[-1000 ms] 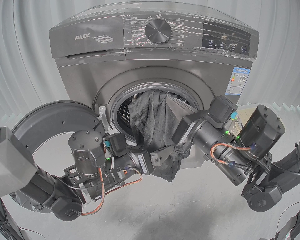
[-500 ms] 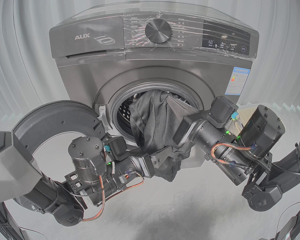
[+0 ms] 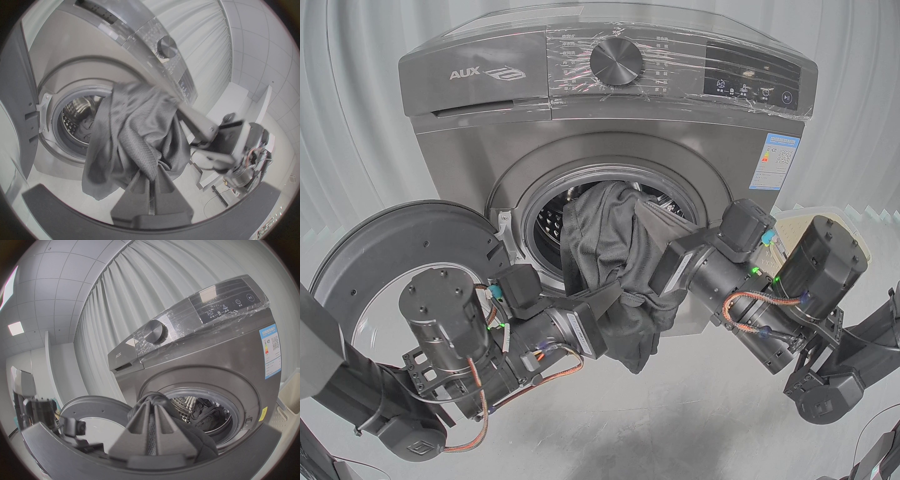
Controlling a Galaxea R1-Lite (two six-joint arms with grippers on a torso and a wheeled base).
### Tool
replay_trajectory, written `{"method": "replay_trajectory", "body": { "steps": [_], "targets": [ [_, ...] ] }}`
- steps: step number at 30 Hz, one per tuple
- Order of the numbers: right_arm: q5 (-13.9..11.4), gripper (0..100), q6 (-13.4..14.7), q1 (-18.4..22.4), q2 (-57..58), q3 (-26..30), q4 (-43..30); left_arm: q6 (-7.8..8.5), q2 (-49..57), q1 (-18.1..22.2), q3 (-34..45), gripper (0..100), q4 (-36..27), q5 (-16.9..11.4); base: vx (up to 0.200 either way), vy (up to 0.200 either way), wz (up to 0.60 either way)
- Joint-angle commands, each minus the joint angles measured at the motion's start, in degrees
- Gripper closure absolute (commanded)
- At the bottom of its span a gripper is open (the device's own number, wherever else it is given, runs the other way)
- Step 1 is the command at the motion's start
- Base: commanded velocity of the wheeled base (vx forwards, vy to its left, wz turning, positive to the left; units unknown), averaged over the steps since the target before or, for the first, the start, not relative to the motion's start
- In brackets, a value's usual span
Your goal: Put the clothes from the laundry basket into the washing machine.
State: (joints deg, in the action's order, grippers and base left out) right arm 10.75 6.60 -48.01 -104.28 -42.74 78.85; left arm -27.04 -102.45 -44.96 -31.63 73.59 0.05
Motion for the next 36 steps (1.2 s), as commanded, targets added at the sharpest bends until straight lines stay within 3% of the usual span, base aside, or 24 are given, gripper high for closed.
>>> {"method": "replay_trajectory", "body": {
  "steps": [1, 4, 10, 15, 18, 27, 32, 36],
  "targets": [
    [-0.2, 0, 0.1, 0.0, -0.9, 1.3, 0.1, 0.06, 4.4, -0.8, 1.0, 100, -0.2, -0.1, 0.000, 0.000, 0.00],
    [0.2, 0, 1.7, 0.2, -1.4, 2.0, -0.7, 0.06, 5.1, -0.3, 0.3, 100, 0.1, 0.0, 0.000, 0.000, 0.00],
    [0.2, 0, 1.7, 1.2, -1.2, 4.4, -0.7, 0.41, 5.6, 0.2, -3.4, 100, -0.6, 0.0, 0.000, 0.000, 0.00],
    [0.2, 0, 1.3, 3.6, -0.7, 4.9, -1.1, 0.50, 5.2, 0.3, -4.1, 100, -0.5, 0.4, 0.000, 0.000, 0.00],
    [0.1, 0, -0.3, 6.0, -0.6, 7.8, -0.7, 0.58, 5.2, 0.4, -4.1, 100, -0.4, 0.5, 0.000, 0.000, 0.00],
    [-0.3, 0, -0.4, 6.3, -1.1, 11.8, -0.5, 0.67, 6.6, 1.9, -4.3, 100, 0.0, 0.0, 0.000, 0.000, 0.00],
    [-0.5, 0, -0.4, 7.6, -1.4, 12.2, -0.7, 2.25, 7.2, 2.2, -4.4, 100, -0.3, -0.2, 0.000, 0.000, 0.00],
    [-0.6, 0, -0.4, 8.4, -1.6, 12.8, -0.7, 2.52, 7.6, 2.3, -4.4, 100, -0.3, -0.3, 0.000, 0.000, 0.00]
  ]
}}
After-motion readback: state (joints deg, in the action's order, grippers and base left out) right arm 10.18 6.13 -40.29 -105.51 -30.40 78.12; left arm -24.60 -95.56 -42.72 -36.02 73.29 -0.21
